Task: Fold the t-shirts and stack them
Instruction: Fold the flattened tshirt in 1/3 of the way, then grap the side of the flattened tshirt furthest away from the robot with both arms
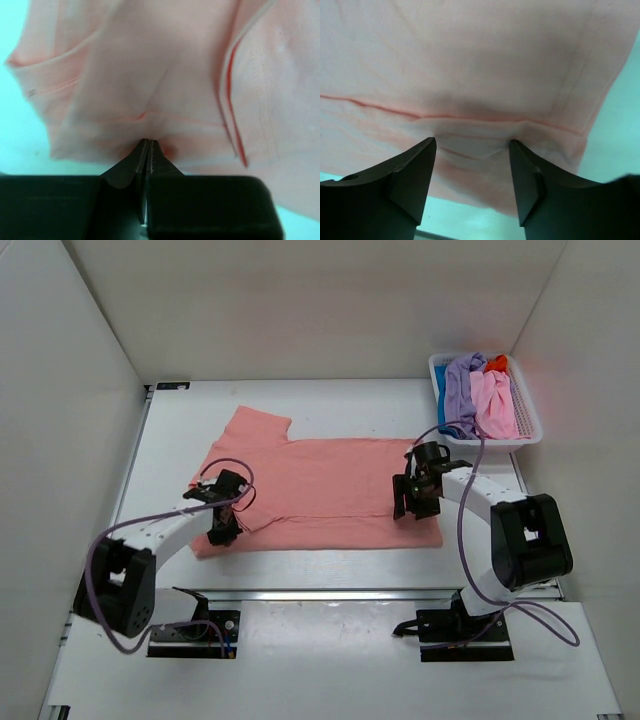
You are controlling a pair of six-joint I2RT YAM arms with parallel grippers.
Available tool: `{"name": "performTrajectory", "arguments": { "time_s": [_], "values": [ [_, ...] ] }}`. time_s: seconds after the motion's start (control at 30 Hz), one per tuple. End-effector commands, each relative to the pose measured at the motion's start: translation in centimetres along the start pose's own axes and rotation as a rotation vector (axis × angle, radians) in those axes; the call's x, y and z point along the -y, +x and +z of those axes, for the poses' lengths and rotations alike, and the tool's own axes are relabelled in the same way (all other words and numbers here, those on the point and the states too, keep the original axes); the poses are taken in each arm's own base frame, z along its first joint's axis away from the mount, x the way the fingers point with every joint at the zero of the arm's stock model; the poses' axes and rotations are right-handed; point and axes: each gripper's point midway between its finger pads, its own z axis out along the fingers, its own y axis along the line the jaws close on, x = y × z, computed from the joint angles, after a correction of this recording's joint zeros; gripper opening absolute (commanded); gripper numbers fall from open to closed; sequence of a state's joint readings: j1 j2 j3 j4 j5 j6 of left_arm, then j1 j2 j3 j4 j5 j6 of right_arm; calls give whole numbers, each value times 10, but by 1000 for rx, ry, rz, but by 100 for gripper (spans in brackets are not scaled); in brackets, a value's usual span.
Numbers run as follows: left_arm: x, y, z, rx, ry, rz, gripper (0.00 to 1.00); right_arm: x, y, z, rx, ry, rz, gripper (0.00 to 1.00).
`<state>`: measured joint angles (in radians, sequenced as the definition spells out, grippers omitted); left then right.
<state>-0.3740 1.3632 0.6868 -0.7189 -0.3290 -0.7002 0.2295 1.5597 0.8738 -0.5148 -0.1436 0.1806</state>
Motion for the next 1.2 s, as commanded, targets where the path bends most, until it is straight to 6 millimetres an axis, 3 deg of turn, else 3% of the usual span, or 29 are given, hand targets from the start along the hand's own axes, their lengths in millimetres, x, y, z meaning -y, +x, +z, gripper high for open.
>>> {"name": "performTrajectory", "arguments": {
  "time_s": [0.0,0.13,0.23,0.37,0.63,0.67,0.7,0.77,0.8,0.83,0.9,0.93,1.03,1.07,1.1,1.17],
  "values": [
    [-9,-18,-30,59,68,-122,13,-14,-16,-25,52,35,-54,59],
    [-23,-68,-65,192,139,-248,30,-28,-48,-51,182,58,-37,69],
    [-6,-106,-91,259,226,-229,45,-28,-83,-67,329,58,17,69],
    [17,-148,-90,295,243,-171,49,-15,-128,-72,491,93,120,70],
    [56,-257,-44,337,206,-119,56,5,-204,-53,615,184,248,72],
    [58,-264,-28,316,193,-116,58,14,-204,-40,592,219,260,72],
    [62,-281,-31,337,201,-116,60,17,-215,-43,615,234,277,72],
    [72,-309,-16,336,210,-110,61,19,-228,-29,602,253,291,73],
    [74,-316,-13,338,215,-112,63,24,-225,-16,574,278,307,74],
    [79,-329,-6,349,222,-115,64,23,-232,-16,582,278,320,73],
    [87,-341,13,339,218,-113,70,27,-235,-1,554,287,330,73],
    [85,-357,8,368,221,-123,71,29,-242,-3,558,285,345,74],
    [98,-371,24,359,230,-129,76,38,-246,18,514,307,353,73],
    [99,-379,30,362,232,-139,76,34,-250,17,516,295,354,73],
    [103,-372,47,326,227,-129,77,41,-250,23,505,305,357,74],
    [106,-379,53,322,230,-134,78,45,-252,27,493,311,360,73]
  ]
}}
